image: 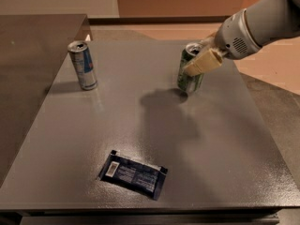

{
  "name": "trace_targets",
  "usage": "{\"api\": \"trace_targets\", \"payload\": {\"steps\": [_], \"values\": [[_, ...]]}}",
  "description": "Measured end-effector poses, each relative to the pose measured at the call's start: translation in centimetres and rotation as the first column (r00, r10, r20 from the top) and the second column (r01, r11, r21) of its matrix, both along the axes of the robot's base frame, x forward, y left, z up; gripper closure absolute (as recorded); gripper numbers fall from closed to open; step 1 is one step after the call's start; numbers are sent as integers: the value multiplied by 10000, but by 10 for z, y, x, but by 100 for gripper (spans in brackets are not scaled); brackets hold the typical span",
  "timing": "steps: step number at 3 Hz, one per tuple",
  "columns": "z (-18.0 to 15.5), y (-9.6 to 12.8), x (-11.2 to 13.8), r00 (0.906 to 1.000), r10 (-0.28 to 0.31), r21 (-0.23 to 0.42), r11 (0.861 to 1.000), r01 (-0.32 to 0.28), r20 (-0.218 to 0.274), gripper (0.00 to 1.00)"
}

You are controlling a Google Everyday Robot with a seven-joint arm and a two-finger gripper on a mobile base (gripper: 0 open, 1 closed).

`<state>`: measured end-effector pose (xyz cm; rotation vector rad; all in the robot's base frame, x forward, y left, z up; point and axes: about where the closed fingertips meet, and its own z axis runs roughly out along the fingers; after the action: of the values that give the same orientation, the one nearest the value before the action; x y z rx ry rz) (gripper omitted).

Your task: Move green can near rxbar blueberry

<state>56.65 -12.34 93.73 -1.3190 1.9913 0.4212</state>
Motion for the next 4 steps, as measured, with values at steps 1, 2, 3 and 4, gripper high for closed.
{"api": "trace_targets", "payload": {"steps": [1, 2, 3, 4], "values": [[13, 9, -24, 9965, 825, 37, 9966, -826, 154, 100], [19, 18, -51, 9879, 1544, -57, 9880, -1543, 133, 100], [19, 28, -78, 9785, 2058, -70, 9785, -2059, -84, 100], [18, 41, -102, 9683, 2478, -118, 9686, -2483, -315, 100]]}}
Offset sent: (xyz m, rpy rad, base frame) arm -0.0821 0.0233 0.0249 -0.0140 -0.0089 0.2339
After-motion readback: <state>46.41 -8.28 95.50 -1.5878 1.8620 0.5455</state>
